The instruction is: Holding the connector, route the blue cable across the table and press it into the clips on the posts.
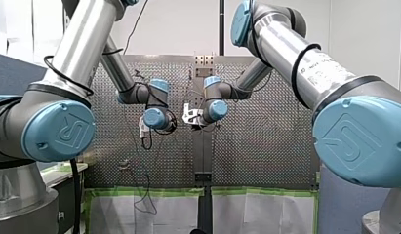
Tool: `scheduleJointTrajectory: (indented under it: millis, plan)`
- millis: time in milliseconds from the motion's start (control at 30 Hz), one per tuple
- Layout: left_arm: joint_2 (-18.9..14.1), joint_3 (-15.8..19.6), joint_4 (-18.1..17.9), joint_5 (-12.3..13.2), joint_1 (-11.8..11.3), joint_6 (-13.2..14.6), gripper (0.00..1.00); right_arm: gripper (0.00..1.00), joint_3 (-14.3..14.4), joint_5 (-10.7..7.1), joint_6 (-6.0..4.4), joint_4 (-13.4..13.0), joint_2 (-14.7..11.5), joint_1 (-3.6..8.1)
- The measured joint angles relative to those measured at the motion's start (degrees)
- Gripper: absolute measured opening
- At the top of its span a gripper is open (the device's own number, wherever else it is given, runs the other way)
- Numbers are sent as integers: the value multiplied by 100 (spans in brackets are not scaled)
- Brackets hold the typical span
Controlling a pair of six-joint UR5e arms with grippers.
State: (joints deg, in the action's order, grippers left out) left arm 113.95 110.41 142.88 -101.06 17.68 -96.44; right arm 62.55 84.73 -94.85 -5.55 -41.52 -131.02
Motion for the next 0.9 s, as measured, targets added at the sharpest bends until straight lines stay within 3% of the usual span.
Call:
scheduleJointTrajectory:
  millis: [533,900]
  plan:
    - [288,-524,-61,-168,95,-137,100,0,-2,0,0,-4,-1,21]
    - [730,-853,-101,-249,92,-182,100,0,0,1,0,-9,1,39]
